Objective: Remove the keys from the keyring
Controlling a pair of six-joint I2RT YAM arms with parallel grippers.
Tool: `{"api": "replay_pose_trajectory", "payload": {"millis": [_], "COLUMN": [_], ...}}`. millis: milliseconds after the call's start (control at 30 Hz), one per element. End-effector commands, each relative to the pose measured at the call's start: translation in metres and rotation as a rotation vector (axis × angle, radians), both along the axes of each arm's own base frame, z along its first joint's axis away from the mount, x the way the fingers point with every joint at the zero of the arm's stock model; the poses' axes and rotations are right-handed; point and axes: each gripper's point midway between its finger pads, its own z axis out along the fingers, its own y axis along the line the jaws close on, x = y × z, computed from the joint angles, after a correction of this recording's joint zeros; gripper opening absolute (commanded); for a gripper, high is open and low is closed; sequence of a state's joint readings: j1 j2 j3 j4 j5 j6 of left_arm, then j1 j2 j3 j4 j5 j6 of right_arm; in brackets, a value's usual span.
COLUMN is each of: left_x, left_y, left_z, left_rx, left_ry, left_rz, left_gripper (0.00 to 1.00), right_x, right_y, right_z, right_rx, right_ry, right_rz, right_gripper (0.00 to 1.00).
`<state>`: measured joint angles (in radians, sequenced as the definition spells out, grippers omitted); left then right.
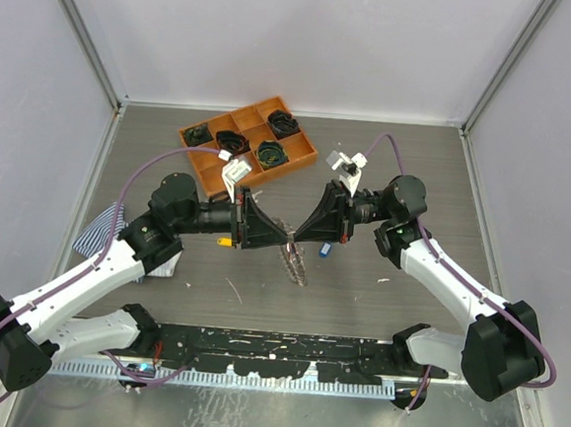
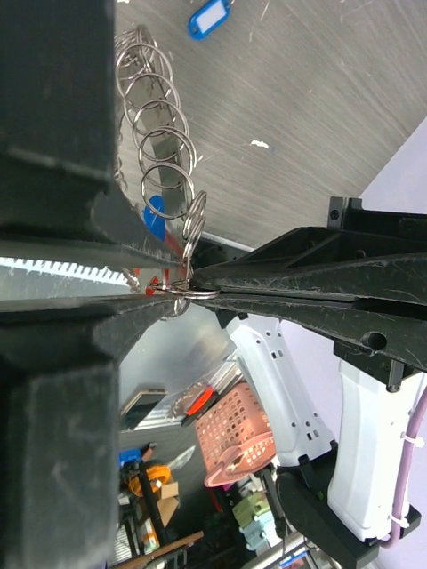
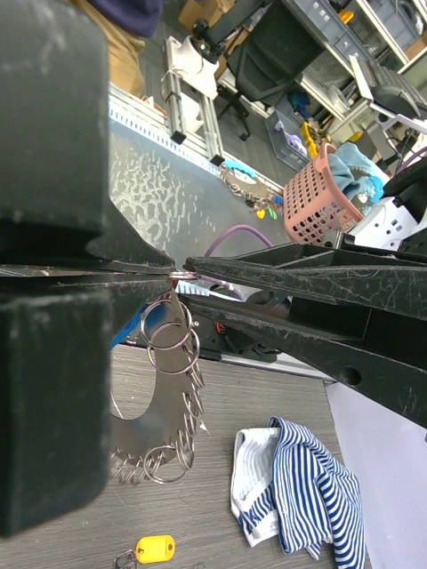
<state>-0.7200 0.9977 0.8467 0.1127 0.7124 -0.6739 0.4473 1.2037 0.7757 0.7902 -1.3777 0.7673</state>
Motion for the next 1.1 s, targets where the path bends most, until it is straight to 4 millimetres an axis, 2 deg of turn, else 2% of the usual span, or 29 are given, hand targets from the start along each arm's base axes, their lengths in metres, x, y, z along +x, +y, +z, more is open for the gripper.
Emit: {"api": "replay_pose_trajectory", "payload": {"millis": [0,100,233,467,733,767,833,933,1000,1067], "left_x": [-0.007,-0.007,-0.009,-0.013,-0.015,-0.015,-0.015,-0.016,-0.015,-0.011], "left_y": [-0.001,-0.001,0.000,0.000,-0.021,-0.020,-0.014,-0.001,0.006,0.012], "left_z": [0.013,0.009,0.003,-0.004,-0.010,-0.010,-0.004,0.005,0.008,0.012], "left_rx": [-0.026,-0.011,0.009,0.008,0.009,0.012,0.010,0.007,0.007,0.001], "left_ry": [-0.033,-0.021,-0.004,0.023,0.036,0.027,-0.014,-0.100,-0.142,-0.178], "left_rz": [-0.038,-0.039,-0.048,-0.053,-0.079,-0.077,-0.043,0.005,0.040,0.079], "left_gripper": [0.15,0.06,0.00,0.00,0.01,0.03,0.18,0.32,0.36,0.37], "right_x": [-0.002,-0.002,-0.002,0.005,0.007,0.007,0.007,0.007,0.007,0.007], "right_y": [-0.002,-0.002,-0.003,-0.001,0.000,0.000,-0.001,-0.003,-0.003,-0.003], "right_z": [0.017,0.018,0.020,0.019,0.015,0.015,0.015,0.015,0.015,0.015], "right_rx": [0.042,0.043,0.046,0.052,0.053,0.053,0.054,0.054,0.054,0.054], "right_ry": [-0.076,-0.077,-0.080,-0.066,-0.058,-0.060,-0.064,-0.066,-0.068,-0.069], "right_rz": [-0.010,-0.011,-0.013,-0.044,-0.062,-0.063,-0.066,-0.069,-0.068,-0.066], "right_gripper": [0.01,0.01,0.01,0.01,0.01,0.01,0.01,0.01,0.01,0.01]}}
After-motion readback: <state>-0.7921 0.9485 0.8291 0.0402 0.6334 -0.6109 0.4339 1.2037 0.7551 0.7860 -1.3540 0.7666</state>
